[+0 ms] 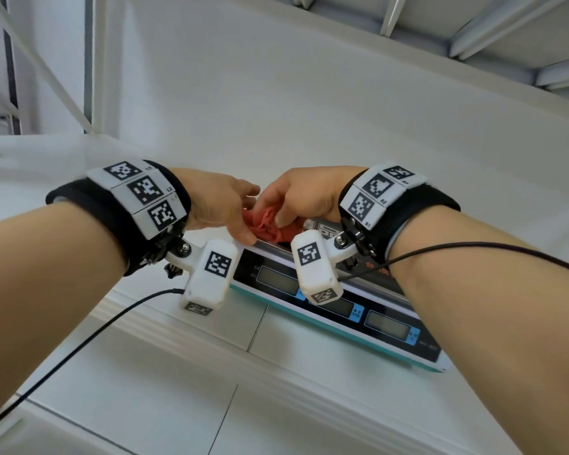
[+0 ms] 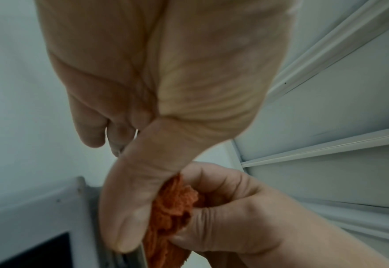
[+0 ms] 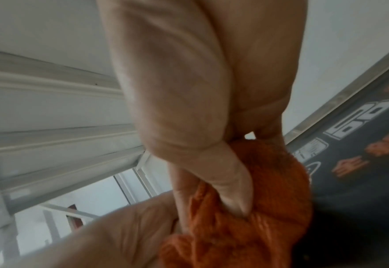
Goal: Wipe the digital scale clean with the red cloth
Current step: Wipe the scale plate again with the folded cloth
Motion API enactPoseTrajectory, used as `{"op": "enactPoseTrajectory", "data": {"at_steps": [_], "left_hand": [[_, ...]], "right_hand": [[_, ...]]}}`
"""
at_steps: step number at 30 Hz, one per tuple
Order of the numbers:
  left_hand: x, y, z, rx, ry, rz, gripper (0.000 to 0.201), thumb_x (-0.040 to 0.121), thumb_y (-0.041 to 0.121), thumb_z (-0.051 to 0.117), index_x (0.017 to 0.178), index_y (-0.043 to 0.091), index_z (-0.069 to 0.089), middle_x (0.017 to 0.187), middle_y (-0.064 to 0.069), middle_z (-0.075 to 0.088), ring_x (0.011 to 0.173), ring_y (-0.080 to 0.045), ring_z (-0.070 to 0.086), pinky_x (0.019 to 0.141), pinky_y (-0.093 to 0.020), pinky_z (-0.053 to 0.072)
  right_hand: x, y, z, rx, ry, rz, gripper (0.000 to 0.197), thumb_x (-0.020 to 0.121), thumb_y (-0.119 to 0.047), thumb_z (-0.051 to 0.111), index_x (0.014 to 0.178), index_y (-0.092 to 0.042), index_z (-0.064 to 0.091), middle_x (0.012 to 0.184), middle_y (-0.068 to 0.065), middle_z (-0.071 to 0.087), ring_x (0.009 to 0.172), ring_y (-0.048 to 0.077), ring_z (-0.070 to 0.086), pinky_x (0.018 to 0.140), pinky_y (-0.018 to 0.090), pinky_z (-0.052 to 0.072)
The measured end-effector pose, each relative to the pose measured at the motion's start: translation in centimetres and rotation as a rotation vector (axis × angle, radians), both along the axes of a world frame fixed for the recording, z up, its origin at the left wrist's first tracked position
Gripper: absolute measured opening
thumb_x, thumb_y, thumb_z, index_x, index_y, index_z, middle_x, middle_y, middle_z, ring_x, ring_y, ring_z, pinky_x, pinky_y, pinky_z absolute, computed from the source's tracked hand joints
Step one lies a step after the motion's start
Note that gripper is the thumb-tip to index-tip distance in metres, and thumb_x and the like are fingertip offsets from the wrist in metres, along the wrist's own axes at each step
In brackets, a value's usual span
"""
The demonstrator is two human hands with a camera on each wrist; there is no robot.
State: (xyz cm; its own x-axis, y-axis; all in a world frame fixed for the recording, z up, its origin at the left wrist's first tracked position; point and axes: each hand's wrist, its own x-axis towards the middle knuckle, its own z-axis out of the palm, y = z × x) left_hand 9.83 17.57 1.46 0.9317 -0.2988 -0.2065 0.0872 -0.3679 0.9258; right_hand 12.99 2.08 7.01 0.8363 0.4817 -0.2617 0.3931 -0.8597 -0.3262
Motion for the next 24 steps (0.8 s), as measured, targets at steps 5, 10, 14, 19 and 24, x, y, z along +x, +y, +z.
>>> {"op": "enactPoseTrajectory", "data": {"at_steps": [5,10,14,19,24], "left_hand": [[-0.3,-0.4,0.5,0.123,-0.011,0.041,0.11,0.065,-0.016,0.075,0.153,0.02,0.02,0.158,0.001,0.028,0.145,-0.016,0.023,0.119,-0.036,0.017],[-1.1,-0.9,1.0,0.149,-0.039,0.064,0.102,0.073,-0.018,0.067,0.154,0.016,0.014,0.159,0.001,0.024,0.147,-0.014,0.019,0.116,-0.031,0.014],[-1.4,-1.2,1.2,0.155,-0.048,0.079,0.1,0.075,-0.016,0.066,0.154,0.015,0.014,0.159,0.0,0.023,0.146,-0.015,0.02,0.116,-0.032,0.015],[-1.2,-1.3,0.7,0.213,-0.03,0.057,0.106,0.072,-0.011,0.072,0.155,0.016,0.01,0.16,0.002,0.02,0.146,-0.016,0.02,0.12,-0.038,0.013],[-1.2,-1.4,0.6,0.245,-0.041,0.107,0.108,0.07,-0.007,0.076,0.154,0.017,0.013,0.159,0.0,0.024,0.146,-0.018,0.02,0.12,-0.038,0.013]], "right_hand": [[-0.6,-0.6,0.4,-0.069,-0.021,0.065,0.043,0.084,0.014,0.055,0.087,-0.025,0.074,0.097,0.004,0.074,0.101,0.03,0.07,0.09,0.043,0.057],[-0.9,-4.1,1.4,-0.278,0.027,0.049,0.033,0.082,0.014,0.056,0.081,-0.012,0.075,0.085,0.006,0.073,0.084,0.026,0.067,0.085,0.042,0.056],[-0.7,-5.8,2.1,-0.172,-0.02,-0.078,0.042,0.082,0.016,0.057,0.079,-0.022,0.075,0.098,0.002,0.075,0.098,0.027,0.071,0.088,0.046,0.058],[-0.2,-5.1,0.5,-0.091,-0.075,-0.159,0.034,0.096,-0.002,0.051,0.115,-0.024,0.067,0.102,-0.001,0.072,0.091,0.017,0.07,0.083,0.039,0.059],[-1.5,-2.3,-0.5,0.017,-0.074,-0.048,0.041,0.096,0.0,0.047,0.108,-0.034,0.067,0.102,0.0,0.073,0.093,0.019,0.068,0.088,0.038,0.056]]}}
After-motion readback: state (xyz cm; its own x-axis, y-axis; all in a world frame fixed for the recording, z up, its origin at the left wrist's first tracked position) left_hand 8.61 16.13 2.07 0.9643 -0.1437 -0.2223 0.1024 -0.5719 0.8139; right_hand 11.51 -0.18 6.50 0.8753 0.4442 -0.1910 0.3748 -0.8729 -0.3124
